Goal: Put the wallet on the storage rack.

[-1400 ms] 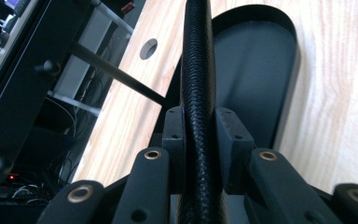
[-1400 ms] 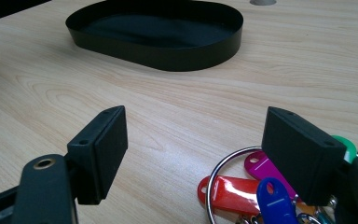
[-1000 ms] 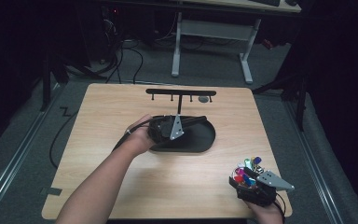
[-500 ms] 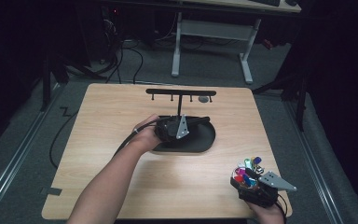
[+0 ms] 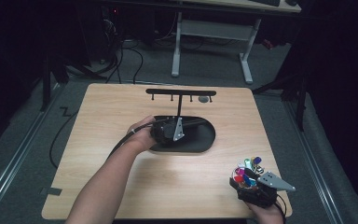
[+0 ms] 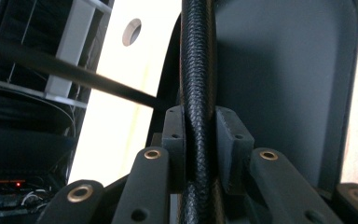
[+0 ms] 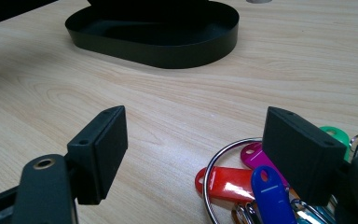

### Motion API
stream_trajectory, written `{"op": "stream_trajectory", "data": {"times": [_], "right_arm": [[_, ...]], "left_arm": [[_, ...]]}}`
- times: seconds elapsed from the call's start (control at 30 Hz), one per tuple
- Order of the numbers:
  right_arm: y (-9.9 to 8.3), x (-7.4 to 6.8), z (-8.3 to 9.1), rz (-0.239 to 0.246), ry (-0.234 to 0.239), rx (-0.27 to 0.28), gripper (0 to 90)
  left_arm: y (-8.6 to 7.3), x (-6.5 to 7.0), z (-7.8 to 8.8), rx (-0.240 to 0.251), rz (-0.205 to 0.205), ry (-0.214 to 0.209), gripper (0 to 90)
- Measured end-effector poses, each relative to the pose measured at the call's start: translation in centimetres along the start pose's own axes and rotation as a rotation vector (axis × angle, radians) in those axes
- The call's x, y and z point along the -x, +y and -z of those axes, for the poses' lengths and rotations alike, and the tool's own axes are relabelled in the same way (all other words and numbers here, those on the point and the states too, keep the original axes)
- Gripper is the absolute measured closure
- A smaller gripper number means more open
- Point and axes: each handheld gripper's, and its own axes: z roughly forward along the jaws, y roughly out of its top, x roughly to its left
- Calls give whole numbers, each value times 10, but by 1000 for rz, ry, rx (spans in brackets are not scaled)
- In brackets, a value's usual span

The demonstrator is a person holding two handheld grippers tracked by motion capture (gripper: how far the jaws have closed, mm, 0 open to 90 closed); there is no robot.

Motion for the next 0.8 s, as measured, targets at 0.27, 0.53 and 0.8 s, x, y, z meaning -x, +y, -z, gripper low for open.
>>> {"op": "stream_trajectory", "data": {"times": [0.27,0.53,0.8], "right_arm": [[0,1,0,-3,-3,-1,228],[0,1,1,-2,-6,-1,228],[0,1,1,2,-7,0,228]], "left_arm": [[-5,2,-4,-47,-29,-2,755],[-8,8,-4,-46,-42,-30,751],[-10,16,-9,-67,-59,-77,733]]}}
